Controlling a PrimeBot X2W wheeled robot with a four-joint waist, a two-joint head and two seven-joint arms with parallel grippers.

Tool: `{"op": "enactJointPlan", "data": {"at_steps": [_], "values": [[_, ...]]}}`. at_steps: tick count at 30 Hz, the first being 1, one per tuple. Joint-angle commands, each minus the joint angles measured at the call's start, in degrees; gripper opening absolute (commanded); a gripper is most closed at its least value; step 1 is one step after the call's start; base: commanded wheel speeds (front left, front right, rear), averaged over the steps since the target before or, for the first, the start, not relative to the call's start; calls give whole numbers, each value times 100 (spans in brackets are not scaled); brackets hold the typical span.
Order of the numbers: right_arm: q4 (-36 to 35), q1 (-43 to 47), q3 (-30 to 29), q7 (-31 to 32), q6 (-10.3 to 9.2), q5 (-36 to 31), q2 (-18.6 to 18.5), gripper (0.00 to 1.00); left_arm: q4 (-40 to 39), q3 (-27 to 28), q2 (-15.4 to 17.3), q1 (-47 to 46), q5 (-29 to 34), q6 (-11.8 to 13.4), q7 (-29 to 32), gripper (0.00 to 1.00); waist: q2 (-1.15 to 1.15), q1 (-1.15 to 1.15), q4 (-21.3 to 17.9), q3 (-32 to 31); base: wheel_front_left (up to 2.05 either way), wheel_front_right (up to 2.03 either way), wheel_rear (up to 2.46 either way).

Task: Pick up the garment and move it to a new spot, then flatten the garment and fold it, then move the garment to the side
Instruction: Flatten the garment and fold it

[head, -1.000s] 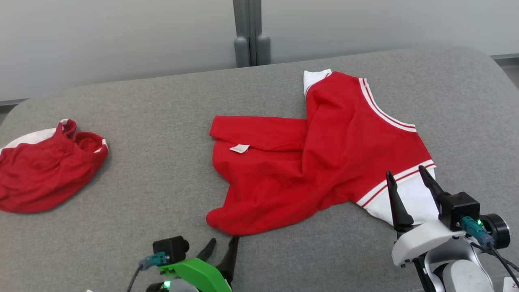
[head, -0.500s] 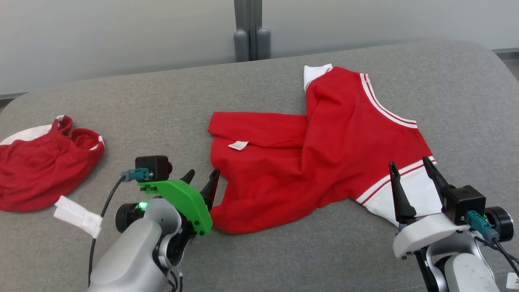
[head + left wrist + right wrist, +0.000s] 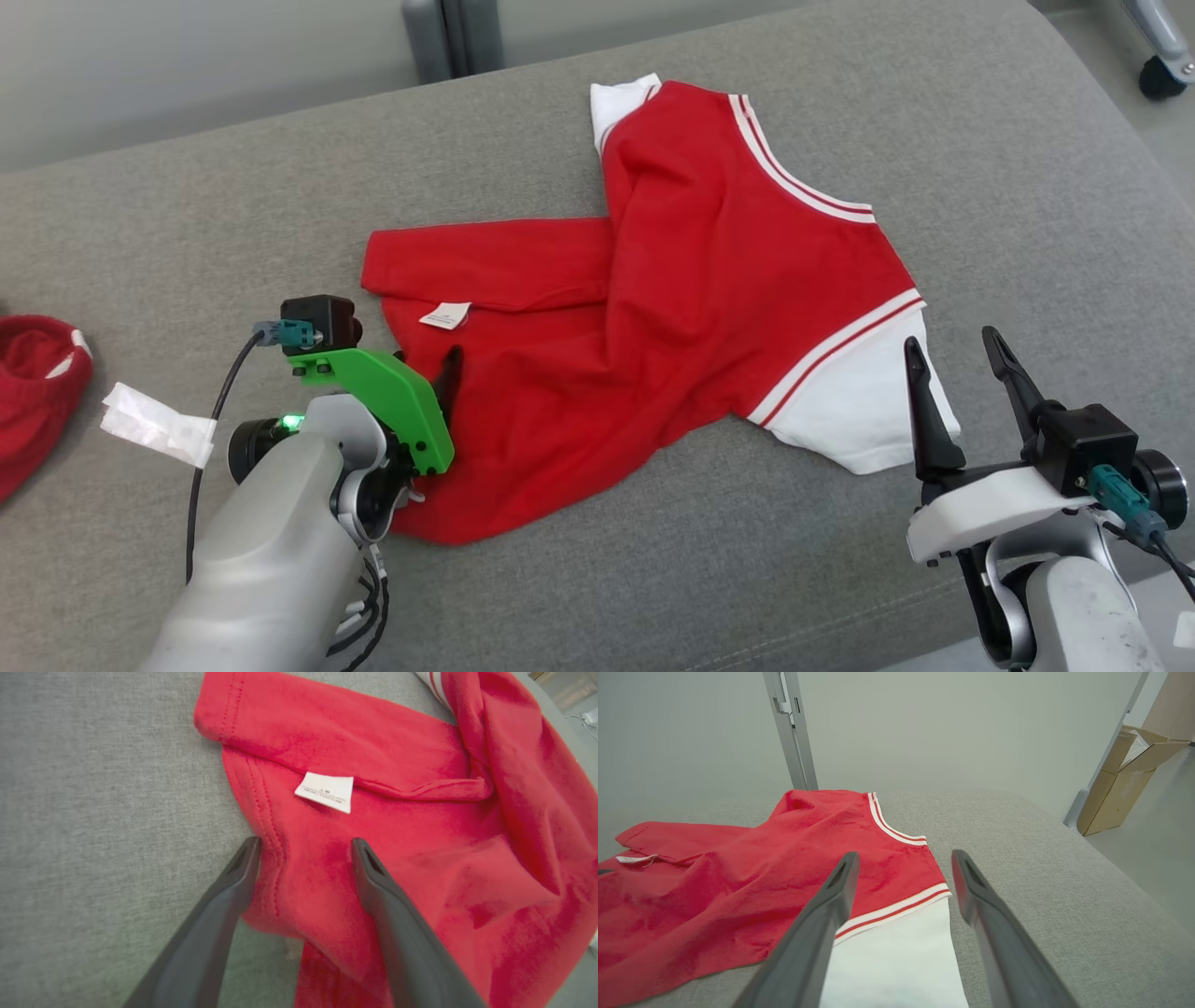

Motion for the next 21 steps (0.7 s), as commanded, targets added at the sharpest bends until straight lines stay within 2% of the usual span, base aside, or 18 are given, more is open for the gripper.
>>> {"op": "enactJointPlan", "data": {"at_steps": [1, 2, 3, 4, 5, 6, 11, 15, 21], "values": [[28, -101, 22, -57, -8, 63, 6, 100, 141, -21, 1, -113, 65, 3, 14, 100, 0, 0, -261, 230, 0, 0, 0], [47, -105, 31, -76, -8, 91, 6, 100, 263, -16, -15, -132, 59, 43, 14, 100, 0, 0, -286, 236, 0, 0, 0], [61, -108, 32, -92, -8, 110, 4, 100, 371, -32, -14, -156, 97, 93, 0, 93, 0, 0, -298, 240, 0, 0, 0], [81, -115, 31, -106, -8, 125, 5, 100, 503, -62, -4, -167, 152, 172, -5, 62, 0, 0, -308, 242, 0, 0, 0], [100, -127, 25, -121, -8, 129, 6, 100, 594, -84, -2, -172, 164, 212, -12, 21, 0, 0, -311, 241, 0, 0, 0], [115, -144, 11, -127, -8, 138, 5, 100, 695, -108, 2, -180, 196, 252, -32, 0, 0, 0, -305, 240, 0, 0, 0], [171, -147, -16, -144, -8, 161, 6, 100, 941, -125, 100, -384, 358, 418, -413, 0, 0, 0, -167, 231, 0, 0, 0], [169, -177, 2, -149, -8, 169, 4, 100, 921, -77, 201, -696, 522, 514, -1031, 0, 0, 0, -18, 247, 0, 0, 0], [145, -232, 36, -126, -8, 122, 5, 100, 1007, -114, 535, -1105, 791, 598, -1643, 0, 0, 0, 119, 279, 0, 0, 0]]}}
